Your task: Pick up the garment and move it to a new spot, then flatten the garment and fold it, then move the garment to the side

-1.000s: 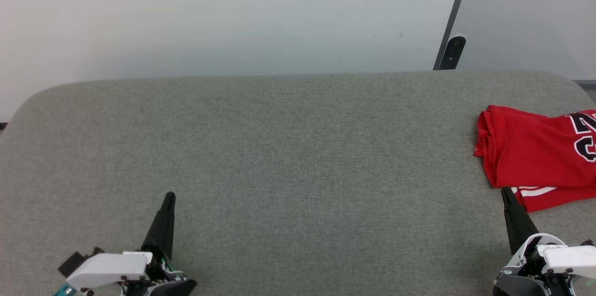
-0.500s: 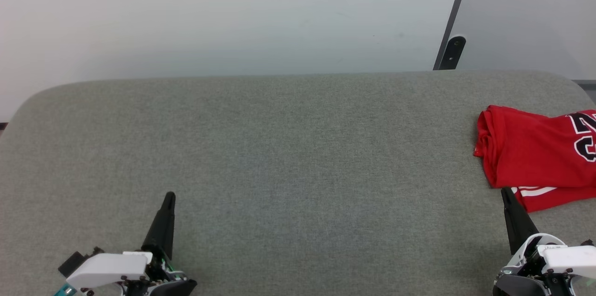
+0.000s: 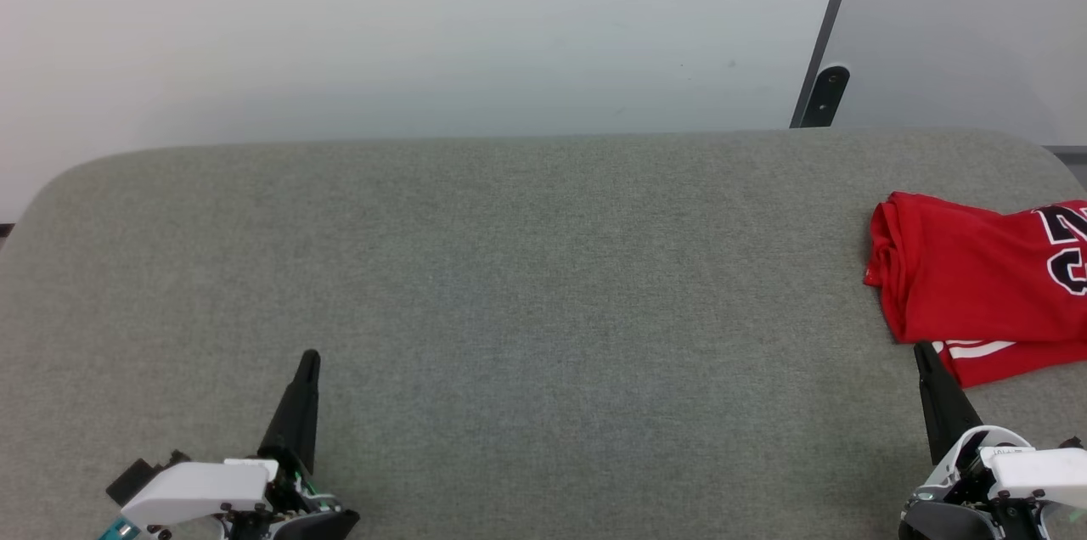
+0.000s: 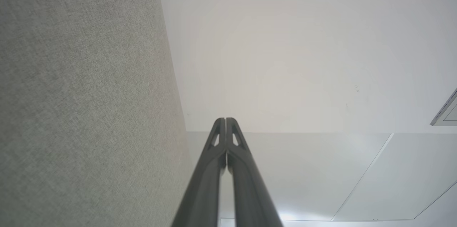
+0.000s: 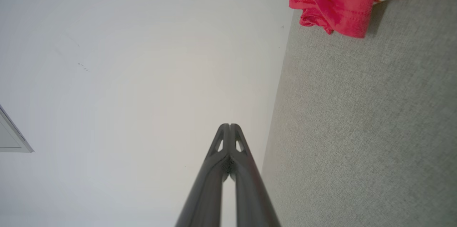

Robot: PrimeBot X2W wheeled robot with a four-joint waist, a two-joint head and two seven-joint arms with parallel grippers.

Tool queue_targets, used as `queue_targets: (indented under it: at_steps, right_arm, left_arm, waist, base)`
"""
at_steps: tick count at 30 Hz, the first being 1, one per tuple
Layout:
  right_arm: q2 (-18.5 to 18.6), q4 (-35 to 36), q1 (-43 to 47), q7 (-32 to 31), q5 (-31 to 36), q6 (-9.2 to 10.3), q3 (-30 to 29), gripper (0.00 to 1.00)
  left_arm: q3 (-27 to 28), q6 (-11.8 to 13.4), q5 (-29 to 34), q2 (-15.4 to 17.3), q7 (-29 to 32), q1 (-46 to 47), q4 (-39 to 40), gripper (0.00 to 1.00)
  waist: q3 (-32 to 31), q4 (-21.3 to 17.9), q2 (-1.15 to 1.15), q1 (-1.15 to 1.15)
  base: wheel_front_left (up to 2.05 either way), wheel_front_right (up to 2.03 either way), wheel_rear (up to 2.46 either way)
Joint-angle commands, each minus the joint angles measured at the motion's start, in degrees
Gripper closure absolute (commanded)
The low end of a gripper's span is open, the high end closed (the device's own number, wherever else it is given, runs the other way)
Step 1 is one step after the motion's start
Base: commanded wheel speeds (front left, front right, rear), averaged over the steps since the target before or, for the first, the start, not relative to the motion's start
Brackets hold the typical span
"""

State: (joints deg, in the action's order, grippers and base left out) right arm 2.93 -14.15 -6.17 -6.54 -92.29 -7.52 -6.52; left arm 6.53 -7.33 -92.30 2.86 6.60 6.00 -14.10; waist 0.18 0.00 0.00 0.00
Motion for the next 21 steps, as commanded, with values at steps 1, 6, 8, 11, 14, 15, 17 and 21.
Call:
queue_targets:
  at_steps: [1,6,8,11,14,15,17,21]
  right_arm:
    - [-0.16,-0.01,-0.19,0.14,-0.23,0.06,-0.02,1.0]
    - [-0.16,-0.01,-0.19,0.14,-0.23,0.06,-0.02,1.0]
    - [-0.16,-0.01,-0.19,0.14,-0.23,0.06,-0.02,1.0]
    - [-0.16,-0.01,-0.19,0.14,-0.23,0.06,-0.02,1.0]
    - [-0.16,-0.01,-0.19,0.14,-0.23,0.06,-0.01,1.0]
    - [-0.16,-0.01,-0.19,0.14,-0.23,0.06,-0.01,1.0]
    - [-0.16,-0.01,-0.19,0.14,-0.23,0.06,-0.01,1.0]
    - [-0.16,-0.01,-0.19,0.14,-0.23,0.06,-0.01,1.0]
  left_arm:
    - [0.09,-0.33,-0.18,-0.04,0.09,0.58,-0.06,1.0]
    - [0.08,-0.33,-0.18,-0.04,0.09,0.58,-0.06,1.0]
    - [0.09,-0.33,-0.19,-0.04,0.09,0.58,-0.06,1.0]
    - [0.07,-0.33,-0.19,-0.04,0.09,0.58,-0.06,1.0]
    - [0.09,-0.33,-0.19,-0.04,0.09,0.58,-0.06,1.0]
    - [0.08,-0.33,-0.19,-0.04,0.09,0.58,-0.06,1.0]
    - [0.07,-0.33,-0.19,-0.04,0.08,0.58,-0.06,1.0]
    - [0.07,-0.33,-0.19,-0.04,0.08,0.58,-0.06,1.0]
  waist:
    - [0.0,0.0,0.0,0.0]
    - [0.0,0.0,0.0,0.0]
    - [0.0,0.0,0.0,0.0]
    - [0.0,0.0,0.0,0.0]
    - [0.0,0.0,0.0,0.0]
    - [0.0,0.0,0.0,0.0]
    - [0.0,0.0,0.0,0.0]
    - [0.0,0.0,0.0,0.0]
  base:
    - [0.0,0.0,0.0]
    - [0.0,0.0,0.0]
    - [0.0,0.0,0.0]
    - [0.0,0.0,0.0]
    - [0.0,0.0,0.0]
    - [0.0,0.0,0.0]
    - [0.0,0.0,0.0]
    - [0.0,0.0,0.0]
